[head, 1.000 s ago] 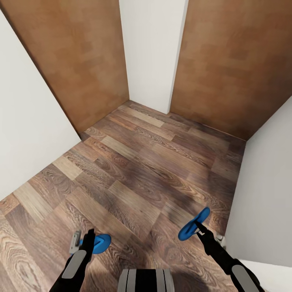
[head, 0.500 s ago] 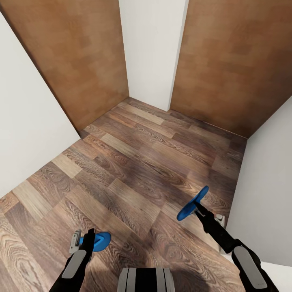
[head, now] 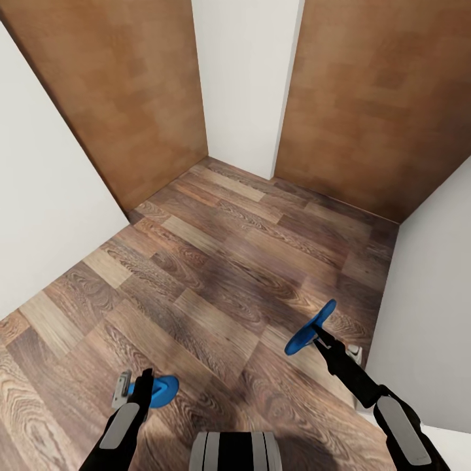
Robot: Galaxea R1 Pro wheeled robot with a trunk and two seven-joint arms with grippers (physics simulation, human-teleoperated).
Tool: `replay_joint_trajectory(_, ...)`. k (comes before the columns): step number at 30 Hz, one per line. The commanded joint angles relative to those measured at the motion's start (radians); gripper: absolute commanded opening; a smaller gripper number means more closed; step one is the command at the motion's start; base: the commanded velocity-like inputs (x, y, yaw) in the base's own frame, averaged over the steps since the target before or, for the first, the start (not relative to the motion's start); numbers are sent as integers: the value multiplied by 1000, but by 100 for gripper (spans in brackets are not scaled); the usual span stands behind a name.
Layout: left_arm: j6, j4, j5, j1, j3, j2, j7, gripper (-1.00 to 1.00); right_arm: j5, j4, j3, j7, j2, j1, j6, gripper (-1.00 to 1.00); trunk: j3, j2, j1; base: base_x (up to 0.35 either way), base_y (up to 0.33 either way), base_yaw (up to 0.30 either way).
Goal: In the bedroom, move the book from the bed onto either nightstand, and place the two sandals side by side next to the bed.
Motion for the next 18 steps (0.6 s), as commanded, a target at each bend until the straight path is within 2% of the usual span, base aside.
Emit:
replay_joint_trajectory(1,-3,-1,10,0,1,-1,2,100,-8,0,-2,0,0,0,9,-100,-1,0,0,72,0,0)
replay_joint_trajectory(18,-1,-2,10,0,0,-1,3,100,-7,0,-2,0,0,0,9,-100,-1,0,0,29,0,0)
